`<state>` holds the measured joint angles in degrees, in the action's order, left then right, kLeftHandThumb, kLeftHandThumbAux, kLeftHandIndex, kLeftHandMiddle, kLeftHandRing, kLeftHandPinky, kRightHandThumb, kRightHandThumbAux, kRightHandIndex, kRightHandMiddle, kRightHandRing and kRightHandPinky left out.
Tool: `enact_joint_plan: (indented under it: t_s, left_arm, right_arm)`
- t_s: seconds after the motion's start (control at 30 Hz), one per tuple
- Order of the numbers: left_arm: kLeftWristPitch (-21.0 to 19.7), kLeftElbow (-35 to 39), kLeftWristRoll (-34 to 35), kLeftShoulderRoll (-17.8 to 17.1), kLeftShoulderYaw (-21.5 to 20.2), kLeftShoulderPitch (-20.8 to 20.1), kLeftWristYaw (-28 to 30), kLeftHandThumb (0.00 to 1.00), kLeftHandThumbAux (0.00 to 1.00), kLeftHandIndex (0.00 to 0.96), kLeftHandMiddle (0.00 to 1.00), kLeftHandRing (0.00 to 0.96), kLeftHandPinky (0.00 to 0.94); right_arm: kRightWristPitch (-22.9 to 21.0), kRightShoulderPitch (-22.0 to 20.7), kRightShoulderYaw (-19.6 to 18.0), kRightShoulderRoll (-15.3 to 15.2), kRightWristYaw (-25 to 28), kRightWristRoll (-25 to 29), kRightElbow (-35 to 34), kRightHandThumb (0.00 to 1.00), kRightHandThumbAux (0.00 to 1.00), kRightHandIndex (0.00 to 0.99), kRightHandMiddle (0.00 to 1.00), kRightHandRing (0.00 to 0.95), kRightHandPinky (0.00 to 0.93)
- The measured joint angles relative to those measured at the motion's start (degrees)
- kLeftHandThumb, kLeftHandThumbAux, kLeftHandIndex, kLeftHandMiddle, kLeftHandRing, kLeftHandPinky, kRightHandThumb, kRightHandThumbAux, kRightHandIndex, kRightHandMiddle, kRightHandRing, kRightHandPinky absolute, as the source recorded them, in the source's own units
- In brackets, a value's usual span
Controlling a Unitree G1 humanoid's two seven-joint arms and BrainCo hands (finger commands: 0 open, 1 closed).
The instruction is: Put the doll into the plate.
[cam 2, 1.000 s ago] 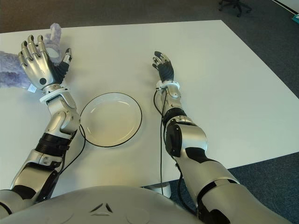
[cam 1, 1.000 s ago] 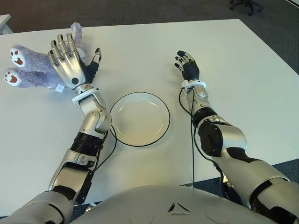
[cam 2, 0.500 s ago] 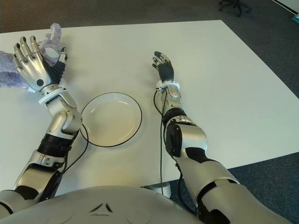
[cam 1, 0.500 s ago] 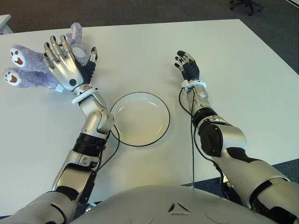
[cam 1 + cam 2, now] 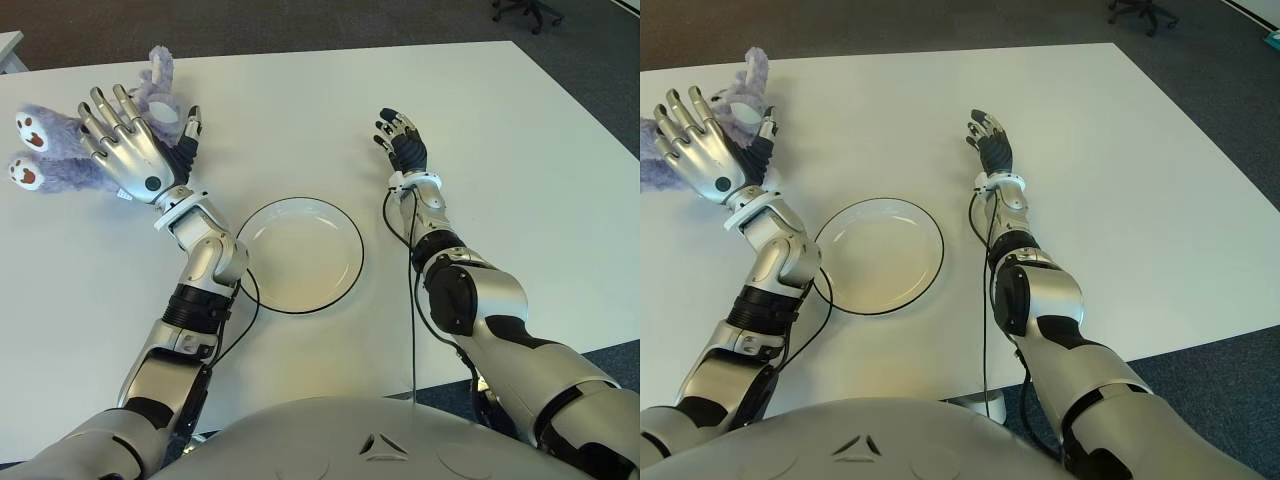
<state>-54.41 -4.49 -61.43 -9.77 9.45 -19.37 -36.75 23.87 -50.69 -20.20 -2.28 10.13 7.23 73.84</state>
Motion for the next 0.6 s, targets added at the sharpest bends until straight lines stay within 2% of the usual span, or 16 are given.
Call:
enact_joint_plan:
  t_s: [0.4, 0.6]
  left_arm:
    - [-0.4, 0.0, -0.1, 1.0, -1.0, -0.3, -3.5, 0.105, 0.074, 0.000, 0.000, 0.000, 0.000]
    - [-0.4, 0.0, -0.1, 1.8, -2.0, -0.5, -5.1, 0.094, 0.068, 0.000, 0.000, 0.000, 0.000]
  right_arm:
    - [0.0, 0.0, 0.3, 0.0, -0.2, -0.3, 0.0, 0.658, 0.669, 0.217, 0.143, 0.115, 0.133]
    - [0.1, 0.0, 0.5, 0.0, -0.3, -0.3, 0.0, 0.687, 0.681, 0.224, 0.145, 0.117, 0.153]
